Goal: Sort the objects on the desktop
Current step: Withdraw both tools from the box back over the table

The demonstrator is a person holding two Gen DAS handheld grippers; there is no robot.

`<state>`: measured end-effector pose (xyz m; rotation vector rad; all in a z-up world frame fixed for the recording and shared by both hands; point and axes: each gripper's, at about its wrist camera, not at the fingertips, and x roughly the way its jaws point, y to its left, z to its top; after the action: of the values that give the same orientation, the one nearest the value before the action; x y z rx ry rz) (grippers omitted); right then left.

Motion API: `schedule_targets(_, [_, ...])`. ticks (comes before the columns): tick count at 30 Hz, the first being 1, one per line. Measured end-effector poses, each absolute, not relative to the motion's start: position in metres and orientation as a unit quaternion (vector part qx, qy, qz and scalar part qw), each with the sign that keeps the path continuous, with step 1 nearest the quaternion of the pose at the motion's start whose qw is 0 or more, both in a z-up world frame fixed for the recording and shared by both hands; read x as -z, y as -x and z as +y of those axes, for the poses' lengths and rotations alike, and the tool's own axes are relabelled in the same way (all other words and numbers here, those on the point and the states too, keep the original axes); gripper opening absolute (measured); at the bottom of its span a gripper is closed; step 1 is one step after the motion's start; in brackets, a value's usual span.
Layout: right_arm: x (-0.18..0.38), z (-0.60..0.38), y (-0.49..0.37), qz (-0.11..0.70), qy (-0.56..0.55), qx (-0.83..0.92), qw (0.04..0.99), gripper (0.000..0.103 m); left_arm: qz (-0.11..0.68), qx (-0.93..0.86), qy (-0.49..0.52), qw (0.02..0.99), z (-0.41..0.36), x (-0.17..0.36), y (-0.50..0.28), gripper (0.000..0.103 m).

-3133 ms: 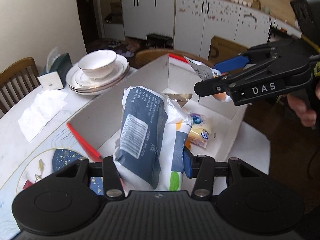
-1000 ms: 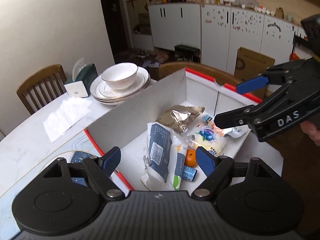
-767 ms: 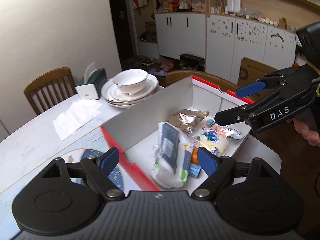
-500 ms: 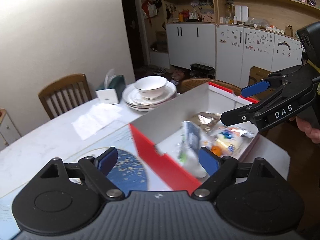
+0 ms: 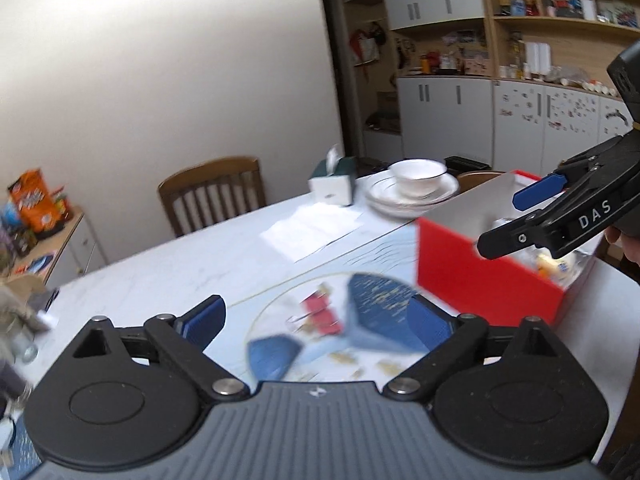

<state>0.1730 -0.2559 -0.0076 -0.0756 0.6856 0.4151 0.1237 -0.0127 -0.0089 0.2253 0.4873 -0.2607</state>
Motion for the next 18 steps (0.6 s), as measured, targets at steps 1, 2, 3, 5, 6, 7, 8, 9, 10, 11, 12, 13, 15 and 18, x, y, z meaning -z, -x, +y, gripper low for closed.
schedule_targets(1, [0.008,-0.246,-0.174,0.335,0.038,-0.206,0.919,0.097,0.244,0.126,-0.107,0.956,-0.003,0.011,-0.124,0.098])
schedule_targets(2, [0.010,-0.236,-0.176,0.337,0.040,-0.209,0.917,0.097,0.245,0.121,-0.106,0.956,0.006,0.013,-0.123,0.098])
schedule_targets(3, [0.011,-0.227,-0.178,0.339,0.042,-0.212,0.916,0.097,0.246,0.118,-0.105,0.956,0.014,0.015,-0.123,0.098])
schedule_targets(5, [0.015,-0.209,-0.183,0.343,0.043,-0.216,0.913,0.097,0.249,0.119,-0.098,0.956,0.029,0.018,-0.124,0.103])
schedule_targets(6, [0.016,-0.201,-0.184,0.345,0.044,-0.216,0.912,0.097,0.249,0.121,-0.092,0.957,0.037,0.021,-0.124,0.103])
schedule_targets(7, [0.018,-0.194,-0.186,0.347,0.045,-0.217,0.911,0.097,0.249,0.123,-0.087,0.957,0.044,0.023,-0.124,0.103])
schedule_targets(8, [0.020,-0.186,-0.187,0.348,0.049,-0.218,0.911,0.097,0.252,0.121,-0.085,0.956,0.051,0.026,-0.124,0.103])
schedule_targets(9, [0.023,-0.179,-0.189,0.349,0.053,-0.218,0.910,0.097,0.256,0.118,-0.085,0.956,0.057,0.029,-0.125,0.103])
schedule_targets(10, [0.025,-0.172,-0.190,0.350,0.058,-0.216,0.910,0.097,0.261,0.118,-0.084,0.954,0.063,0.033,-0.125,0.103])
schedule_targets(11, [0.028,-0.165,-0.191,0.351,0.062,-0.215,0.909,0.097,0.267,0.119,-0.081,0.953,0.068,0.036,-0.126,0.103])
schedule_targets(12, [0.030,-0.159,-0.192,0.353,0.066,-0.213,0.909,0.097,0.273,0.120,-0.080,0.951,0.073,0.040,-0.126,0.103])
schedule_targets(13, [0.033,-0.153,-0.193,0.354,0.069,-0.212,0.908,0.097,0.282,0.124,-0.080,0.948,0.077,0.044,-0.127,0.103])
schedule_targets(15, [0.038,-0.144,-0.197,0.358,0.072,-0.209,0.907,0.097,0.297,0.127,-0.081,0.943,0.083,0.051,-0.128,0.103])
schedule_targets(18, [0.044,-0.131,-0.200,0.366,0.074,-0.209,0.904,0.097,0.309,0.128,-0.082,0.939,0.088,0.061,-0.126,0.103])
